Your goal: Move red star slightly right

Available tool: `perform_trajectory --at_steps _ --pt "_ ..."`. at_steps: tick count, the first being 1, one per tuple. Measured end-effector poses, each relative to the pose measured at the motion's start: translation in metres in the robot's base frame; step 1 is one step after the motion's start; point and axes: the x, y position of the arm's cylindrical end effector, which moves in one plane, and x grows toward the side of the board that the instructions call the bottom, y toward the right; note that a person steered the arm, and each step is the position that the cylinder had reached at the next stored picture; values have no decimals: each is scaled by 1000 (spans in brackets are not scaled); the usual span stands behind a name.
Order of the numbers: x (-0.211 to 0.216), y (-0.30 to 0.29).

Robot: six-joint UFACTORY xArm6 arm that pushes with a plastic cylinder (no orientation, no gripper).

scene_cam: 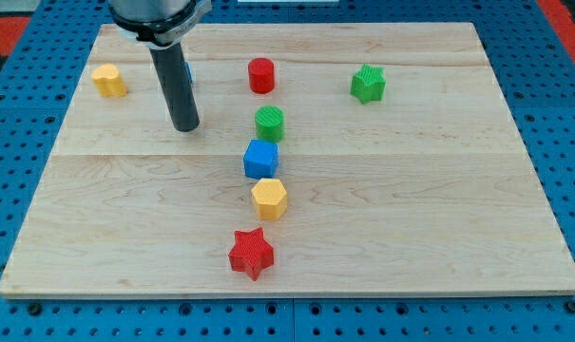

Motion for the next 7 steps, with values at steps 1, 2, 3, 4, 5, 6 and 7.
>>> perform_trajectory --at_steps 1,2,3,4,5,6,7 --pt "-6 11" --pt "24 20" --pt "78 17" --pt "112 4" --pt "128 -11" --pt "134 -18" --pt "143 -22"
